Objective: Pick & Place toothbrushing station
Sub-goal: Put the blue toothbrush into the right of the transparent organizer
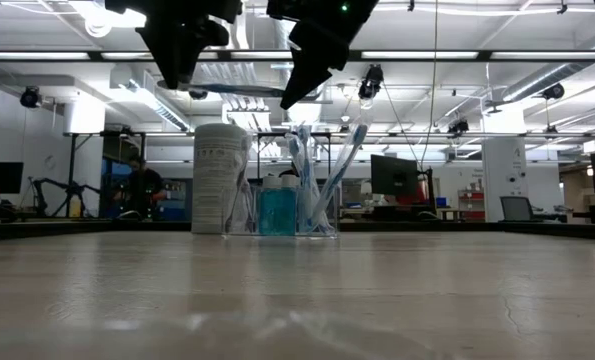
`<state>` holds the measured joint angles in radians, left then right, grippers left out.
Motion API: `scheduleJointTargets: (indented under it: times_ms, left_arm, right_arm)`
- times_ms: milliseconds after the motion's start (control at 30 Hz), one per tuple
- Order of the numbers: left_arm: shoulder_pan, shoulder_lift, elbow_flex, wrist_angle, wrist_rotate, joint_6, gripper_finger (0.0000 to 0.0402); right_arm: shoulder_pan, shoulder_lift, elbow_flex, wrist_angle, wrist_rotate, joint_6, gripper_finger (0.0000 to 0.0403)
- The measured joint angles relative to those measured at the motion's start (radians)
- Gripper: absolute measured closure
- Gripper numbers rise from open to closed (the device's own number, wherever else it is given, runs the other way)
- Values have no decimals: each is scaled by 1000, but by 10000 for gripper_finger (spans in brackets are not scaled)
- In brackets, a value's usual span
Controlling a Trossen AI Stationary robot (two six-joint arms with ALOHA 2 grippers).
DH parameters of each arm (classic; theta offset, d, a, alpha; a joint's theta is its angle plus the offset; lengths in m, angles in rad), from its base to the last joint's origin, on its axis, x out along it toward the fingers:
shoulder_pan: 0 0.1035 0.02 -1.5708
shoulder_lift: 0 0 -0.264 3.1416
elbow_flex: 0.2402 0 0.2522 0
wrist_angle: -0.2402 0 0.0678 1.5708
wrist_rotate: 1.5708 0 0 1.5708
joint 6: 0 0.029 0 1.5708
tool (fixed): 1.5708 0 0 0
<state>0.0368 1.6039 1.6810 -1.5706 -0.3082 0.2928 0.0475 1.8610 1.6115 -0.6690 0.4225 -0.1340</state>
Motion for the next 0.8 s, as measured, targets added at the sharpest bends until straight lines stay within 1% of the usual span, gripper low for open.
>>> scheduleJointTargets:
  times_ms: [167,233,333,567,733,800]
  left_arm:
    - [-1,0,0,3,-24,-79,258]
    - [-4,0,0,2,-30,-80,244]
    - [-8,-1,0,1,-31,-40,229]
    - [-10,-33,7,3,-39,7,221]
    - [-11,-99,23,9,-99,4,221]
    - [-10,-133,24,24,-108,5,221]
  right_arm:
    - [0,0,4,0,0,-2,390]
    - [0,0,6,-1,0,-4,390]
    - [0,0,11,-1,-2,0,390]
    - [0,-3,16,-2,-4,24,390]
    - [0,-3,16,-1,-4,29,390]
    - [0,-3,16,-2,-5,29,390]
